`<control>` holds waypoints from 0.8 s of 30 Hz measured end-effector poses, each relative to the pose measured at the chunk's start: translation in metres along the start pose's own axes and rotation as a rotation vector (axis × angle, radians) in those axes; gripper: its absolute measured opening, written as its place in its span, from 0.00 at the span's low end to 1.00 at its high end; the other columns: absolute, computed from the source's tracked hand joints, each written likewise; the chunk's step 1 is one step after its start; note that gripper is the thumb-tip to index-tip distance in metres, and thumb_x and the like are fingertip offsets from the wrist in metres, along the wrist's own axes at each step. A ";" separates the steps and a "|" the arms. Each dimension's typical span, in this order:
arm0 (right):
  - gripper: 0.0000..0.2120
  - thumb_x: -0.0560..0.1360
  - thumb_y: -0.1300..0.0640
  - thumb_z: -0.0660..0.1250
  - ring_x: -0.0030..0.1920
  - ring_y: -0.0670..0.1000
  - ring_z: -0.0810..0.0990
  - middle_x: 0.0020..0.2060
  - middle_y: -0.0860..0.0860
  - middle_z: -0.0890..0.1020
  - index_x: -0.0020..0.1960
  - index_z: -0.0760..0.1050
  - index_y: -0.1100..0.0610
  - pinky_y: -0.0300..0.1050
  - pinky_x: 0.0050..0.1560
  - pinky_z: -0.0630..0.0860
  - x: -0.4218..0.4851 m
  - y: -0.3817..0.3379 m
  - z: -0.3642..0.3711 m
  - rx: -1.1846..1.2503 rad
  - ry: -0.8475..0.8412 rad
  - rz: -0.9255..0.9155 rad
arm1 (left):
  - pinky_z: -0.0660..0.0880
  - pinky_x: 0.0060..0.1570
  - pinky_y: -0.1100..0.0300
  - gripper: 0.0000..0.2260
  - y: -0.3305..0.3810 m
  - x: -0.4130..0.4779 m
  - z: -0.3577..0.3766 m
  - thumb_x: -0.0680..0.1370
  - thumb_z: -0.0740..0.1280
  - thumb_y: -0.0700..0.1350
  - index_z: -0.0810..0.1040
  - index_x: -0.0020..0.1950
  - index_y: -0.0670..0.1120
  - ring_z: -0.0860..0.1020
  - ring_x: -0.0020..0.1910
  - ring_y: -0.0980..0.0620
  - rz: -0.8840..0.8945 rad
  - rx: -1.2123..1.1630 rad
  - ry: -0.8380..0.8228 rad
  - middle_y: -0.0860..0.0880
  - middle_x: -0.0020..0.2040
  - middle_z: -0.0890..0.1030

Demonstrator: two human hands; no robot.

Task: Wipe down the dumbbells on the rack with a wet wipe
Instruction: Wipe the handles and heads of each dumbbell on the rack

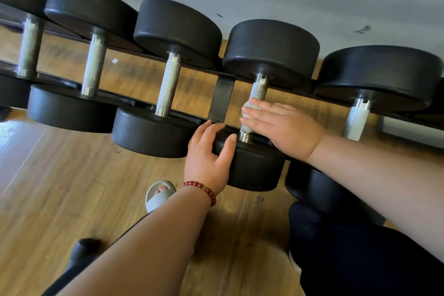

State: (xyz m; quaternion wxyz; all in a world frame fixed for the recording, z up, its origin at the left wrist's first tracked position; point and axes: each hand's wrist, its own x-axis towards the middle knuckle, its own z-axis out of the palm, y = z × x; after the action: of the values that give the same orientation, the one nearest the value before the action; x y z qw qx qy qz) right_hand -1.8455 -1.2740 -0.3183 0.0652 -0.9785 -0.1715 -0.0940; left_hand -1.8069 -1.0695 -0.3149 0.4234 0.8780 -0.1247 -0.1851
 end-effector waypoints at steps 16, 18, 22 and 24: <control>0.23 0.72 0.69 0.70 0.67 0.61 0.74 0.64 0.59 0.78 0.66 0.76 0.61 0.58 0.63 0.72 -0.006 -0.103 -0.082 0.021 0.147 0.213 | 0.58 0.73 0.47 0.23 0.041 -0.059 -0.093 0.81 0.54 0.56 0.66 0.74 0.49 0.58 0.76 0.45 0.379 0.775 0.036 0.47 0.76 0.64; 0.23 0.71 0.69 0.71 0.66 0.61 0.75 0.63 0.58 0.79 0.66 0.76 0.60 0.57 0.62 0.73 -0.008 -0.116 -0.084 0.016 0.143 0.235 | 0.59 0.72 0.46 0.24 0.040 -0.070 -0.100 0.80 0.53 0.56 0.68 0.73 0.48 0.61 0.75 0.44 0.388 0.808 0.039 0.46 0.74 0.67; 0.25 0.69 0.70 0.73 0.65 0.61 0.76 0.62 0.58 0.79 0.65 0.77 0.61 0.58 0.60 0.75 -0.010 -0.132 -0.082 0.031 0.133 0.247 | 0.61 0.71 0.44 0.23 0.038 -0.079 -0.105 0.79 0.54 0.55 0.70 0.71 0.46 0.64 0.74 0.42 0.384 0.850 0.064 0.44 0.72 0.70; 0.25 0.69 0.70 0.73 0.65 0.61 0.75 0.62 0.58 0.79 0.65 0.77 0.61 0.59 0.59 0.75 -0.008 -0.135 -0.077 0.038 0.121 0.251 | 0.58 0.73 0.44 0.24 0.035 -0.078 -0.103 0.79 0.53 0.55 0.68 0.72 0.47 0.62 0.74 0.41 0.357 0.872 0.047 0.44 0.74 0.67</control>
State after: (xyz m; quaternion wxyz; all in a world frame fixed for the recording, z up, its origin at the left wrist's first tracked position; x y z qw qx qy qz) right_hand -1.9120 -1.1632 -0.2322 0.1050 -0.9835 -0.0450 -0.1405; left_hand -1.8348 -0.9897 -0.2105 0.0428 0.9426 -0.3305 -0.0199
